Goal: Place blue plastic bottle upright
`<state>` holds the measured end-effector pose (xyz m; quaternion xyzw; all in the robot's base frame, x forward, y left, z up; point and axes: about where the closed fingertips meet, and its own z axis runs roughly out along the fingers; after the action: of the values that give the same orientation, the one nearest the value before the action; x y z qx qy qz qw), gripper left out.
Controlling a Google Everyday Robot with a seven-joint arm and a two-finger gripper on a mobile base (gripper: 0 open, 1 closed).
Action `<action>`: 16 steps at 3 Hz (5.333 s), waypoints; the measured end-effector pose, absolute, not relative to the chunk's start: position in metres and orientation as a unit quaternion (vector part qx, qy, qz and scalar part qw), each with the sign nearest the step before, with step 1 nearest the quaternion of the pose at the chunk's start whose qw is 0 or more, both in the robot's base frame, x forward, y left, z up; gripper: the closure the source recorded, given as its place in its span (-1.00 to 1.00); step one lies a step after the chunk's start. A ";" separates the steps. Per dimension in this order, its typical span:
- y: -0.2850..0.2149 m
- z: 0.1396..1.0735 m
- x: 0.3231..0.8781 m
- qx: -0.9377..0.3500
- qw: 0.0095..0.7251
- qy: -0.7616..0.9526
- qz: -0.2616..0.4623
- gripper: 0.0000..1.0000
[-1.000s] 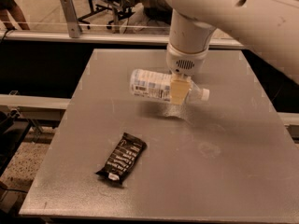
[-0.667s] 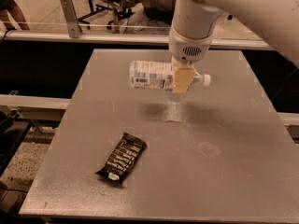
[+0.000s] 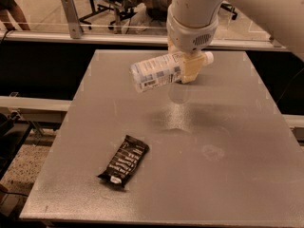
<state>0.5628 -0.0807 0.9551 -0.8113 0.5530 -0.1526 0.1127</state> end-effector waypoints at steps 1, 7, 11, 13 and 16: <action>-0.086 0.961 0.566 -0.853 0.100 0.468 -0.207 1.00; -0.096 0.993 0.601 -0.906 0.091 0.215 -0.354 1.00; -0.074 0.996 0.607 -0.856 0.224 -0.022 -0.466 1.00; -0.078 0.997 0.604 -0.804 0.152 -0.150 -0.555 1.00; -0.071 0.982 0.595 -0.737 0.122 -0.207 -0.632 1.00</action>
Offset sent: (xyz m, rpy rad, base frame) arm 0.0118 -0.0165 0.0069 -0.4088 -0.2676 0.5239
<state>0.5947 -0.0705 0.9821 -0.7365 -0.2070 -0.6324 0.1216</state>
